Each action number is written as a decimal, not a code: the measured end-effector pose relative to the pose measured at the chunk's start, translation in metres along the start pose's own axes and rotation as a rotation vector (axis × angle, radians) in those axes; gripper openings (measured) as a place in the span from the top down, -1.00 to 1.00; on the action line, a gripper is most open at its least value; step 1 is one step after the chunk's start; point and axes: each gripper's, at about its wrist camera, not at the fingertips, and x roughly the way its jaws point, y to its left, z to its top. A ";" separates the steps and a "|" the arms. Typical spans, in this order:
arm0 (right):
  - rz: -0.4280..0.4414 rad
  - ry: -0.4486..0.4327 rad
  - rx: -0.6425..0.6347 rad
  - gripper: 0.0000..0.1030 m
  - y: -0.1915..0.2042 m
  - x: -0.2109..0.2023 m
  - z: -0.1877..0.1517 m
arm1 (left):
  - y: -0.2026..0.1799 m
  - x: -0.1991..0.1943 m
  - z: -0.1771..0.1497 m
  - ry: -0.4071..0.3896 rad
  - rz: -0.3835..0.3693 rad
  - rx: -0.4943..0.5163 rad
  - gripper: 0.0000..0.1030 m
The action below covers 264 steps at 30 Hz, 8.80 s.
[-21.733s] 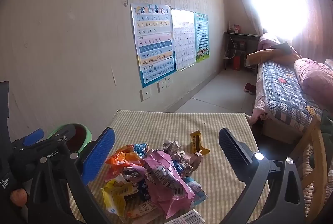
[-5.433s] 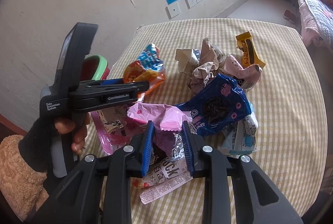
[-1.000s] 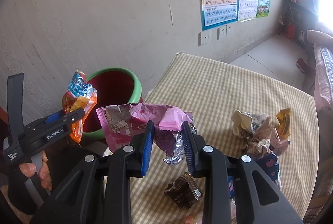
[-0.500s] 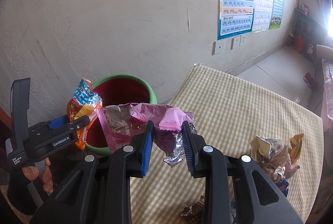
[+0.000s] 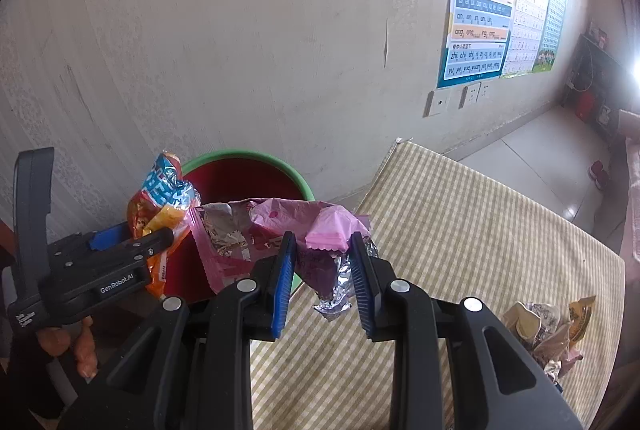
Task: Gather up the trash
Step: 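Move the orange bag over the bucket with the left tool while the right tool brings the pink wrapper there, then open both tools over the bucket to drop the orange bag and pink wrapper, then grasp the brown chocolate box with the left tool while the right tool grasps the white Pocky box, then carry the chocolate box over the bucket with the left tool while the right tool carries the Pocky box, then open both tools over the bucket to drop the chocolate box and Pocky box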
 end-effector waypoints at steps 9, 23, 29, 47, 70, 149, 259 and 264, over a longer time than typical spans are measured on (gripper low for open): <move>-0.037 0.023 -0.028 0.46 0.010 0.019 0.003 | 0.004 0.017 0.006 0.029 0.008 -0.007 -0.21; -0.043 0.029 -0.045 0.45 0.015 0.026 0.005 | 0.004 0.022 0.011 0.032 0.011 -0.004 -0.21; -0.039 0.024 -0.046 0.45 0.016 0.026 0.006 | 0.006 0.025 0.013 0.034 0.015 -0.001 -0.22; 0.032 -0.039 0.061 0.04 -0.006 -0.015 -0.007 | -0.013 0.007 -0.003 0.015 0.019 0.040 -0.47; -0.100 0.161 0.388 -0.20 -0.143 -0.092 -0.175 | -0.189 -0.029 -0.106 0.144 -0.272 0.369 -0.47; 0.070 0.144 0.408 0.41 -0.120 -0.090 -0.186 | -0.203 -0.027 -0.112 0.070 -0.187 0.379 0.11; 0.164 0.056 0.051 0.35 0.010 -0.022 -0.032 | -0.038 -0.029 -0.020 -0.077 -0.022 0.039 0.10; 0.166 0.049 0.058 0.36 0.010 -0.020 -0.031 | -0.032 -0.026 -0.017 -0.074 -0.004 0.038 0.11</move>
